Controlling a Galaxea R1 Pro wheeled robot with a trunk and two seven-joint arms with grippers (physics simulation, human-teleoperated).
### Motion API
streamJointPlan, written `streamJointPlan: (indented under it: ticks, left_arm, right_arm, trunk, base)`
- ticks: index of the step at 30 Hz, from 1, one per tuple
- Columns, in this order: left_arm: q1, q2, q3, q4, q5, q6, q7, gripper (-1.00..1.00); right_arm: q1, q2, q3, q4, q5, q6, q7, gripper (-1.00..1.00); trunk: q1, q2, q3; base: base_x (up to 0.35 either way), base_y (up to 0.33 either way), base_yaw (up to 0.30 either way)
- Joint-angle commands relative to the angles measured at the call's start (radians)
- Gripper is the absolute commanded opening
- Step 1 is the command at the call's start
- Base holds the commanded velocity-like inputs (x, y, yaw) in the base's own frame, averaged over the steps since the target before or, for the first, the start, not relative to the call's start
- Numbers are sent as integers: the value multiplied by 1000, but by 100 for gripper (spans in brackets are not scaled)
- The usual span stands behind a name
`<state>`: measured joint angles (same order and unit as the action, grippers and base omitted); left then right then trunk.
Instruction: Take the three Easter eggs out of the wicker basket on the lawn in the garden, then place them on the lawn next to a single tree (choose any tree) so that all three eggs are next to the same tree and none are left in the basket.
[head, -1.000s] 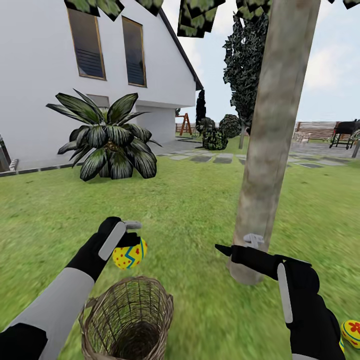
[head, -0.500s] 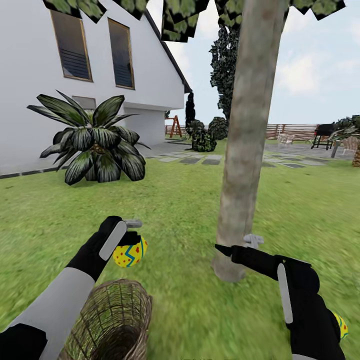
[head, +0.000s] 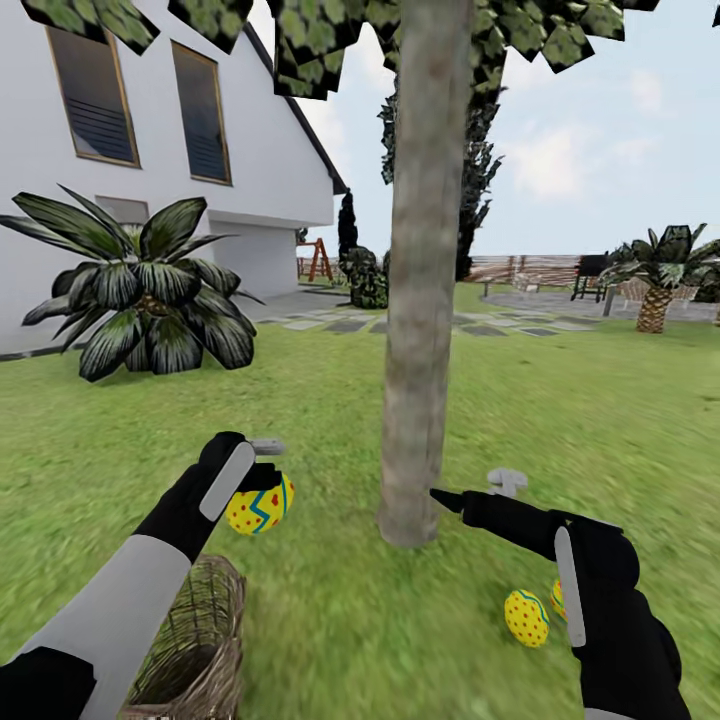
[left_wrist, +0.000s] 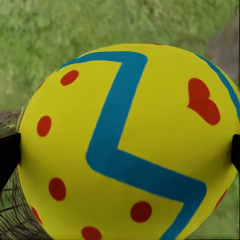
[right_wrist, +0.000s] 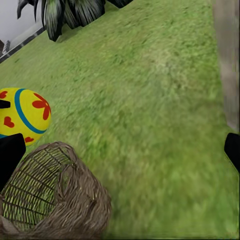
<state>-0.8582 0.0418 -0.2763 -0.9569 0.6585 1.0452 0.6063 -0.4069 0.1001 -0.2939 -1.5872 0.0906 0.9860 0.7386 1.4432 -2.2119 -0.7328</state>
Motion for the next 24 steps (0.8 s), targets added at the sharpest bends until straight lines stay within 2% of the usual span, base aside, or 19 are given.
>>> streamJointPlan:
  ticks: [1, 11, 24]
  left_arm:
    - [-1, 1, -3, -1, 10, 2, 9, -100]
    - [-1, 1, -4, 0, 10, 2, 10, -100]
    - [-1, 0, -3, 10, 9, 2, 22, -100]
  right_arm:
    - [-1, 1, -2, 0, 10, 3, 10, 100]
    - [-1, 1, -2, 0, 9, 3, 10, 100]
    - [-1, 1, -2, 0, 9, 3, 10, 100]
  trunk:
    - [-1, -1, 0]
    - [-1, -1, 13]
    - [-1, -1, 17]
  base:
    - [-272, -205, -192]
    - [-222, -245, -186]
    - [-23, -309, -38]
